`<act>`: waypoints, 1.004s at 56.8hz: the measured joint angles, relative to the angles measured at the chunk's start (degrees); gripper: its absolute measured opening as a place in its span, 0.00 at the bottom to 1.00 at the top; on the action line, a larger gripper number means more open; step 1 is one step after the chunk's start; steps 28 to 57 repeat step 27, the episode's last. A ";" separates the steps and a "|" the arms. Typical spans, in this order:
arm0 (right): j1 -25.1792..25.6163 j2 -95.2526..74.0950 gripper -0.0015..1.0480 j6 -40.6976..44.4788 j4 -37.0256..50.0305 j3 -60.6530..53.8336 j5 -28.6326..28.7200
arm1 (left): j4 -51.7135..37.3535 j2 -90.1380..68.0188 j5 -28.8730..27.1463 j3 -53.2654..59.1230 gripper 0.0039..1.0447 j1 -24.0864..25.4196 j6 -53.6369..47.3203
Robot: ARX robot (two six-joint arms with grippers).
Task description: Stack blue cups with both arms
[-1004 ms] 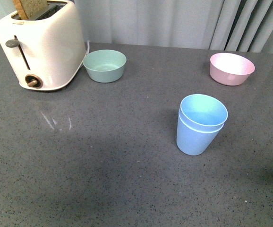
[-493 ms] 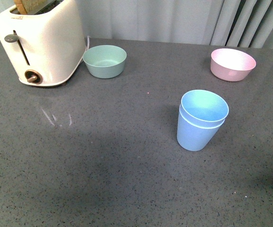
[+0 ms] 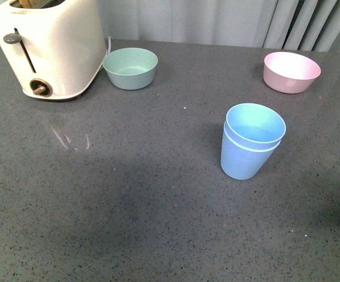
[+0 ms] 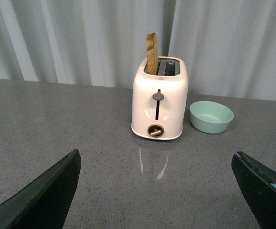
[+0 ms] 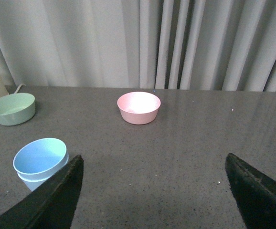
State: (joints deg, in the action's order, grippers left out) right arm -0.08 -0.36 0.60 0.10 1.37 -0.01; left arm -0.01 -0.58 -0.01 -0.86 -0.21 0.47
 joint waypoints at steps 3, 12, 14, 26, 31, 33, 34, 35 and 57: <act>0.00 0.00 0.93 -0.07 0.00 0.00 0.00 | 0.00 0.00 0.00 0.00 0.92 0.02 0.00; 0.00 0.00 0.91 -0.07 0.00 0.00 0.00 | 0.00 0.00 0.00 0.00 0.92 0.02 0.00; 0.00 0.00 0.91 -0.07 0.00 0.00 0.00 | 0.00 0.00 0.00 0.00 0.92 0.02 0.00; 0.00 0.00 0.91 -0.07 0.00 0.00 0.00 | 0.00 0.00 0.00 0.00 0.92 0.02 0.00; 0.00 0.00 0.91 -0.07 0.00 0.00 0.00 | 0.00 0.00 0.00 0.00 0.92 0.02 0.00; 0.00 0.00 0.91 -0.07 0.00 0.00 0.00 | 0.00 0.00 0.00 0.00 0.92 0.02 0.00; 0.00 0.00 0.91 -0.07 0.00 0.00 0.00 | 0.00 0.00 0.00 0.00 0.92 0.02 0.00; 0.00 0.00 0.91 -0.07 0.00 0.00 0.00 | 0.00 0.00 0.00 0.00 0.92 0.02 0.00; 0.00 0.00 0.91 -0.07 0.00 0.00 0.00 | 0.00 0.00 0.00 0.00 0.92 0.02 0.00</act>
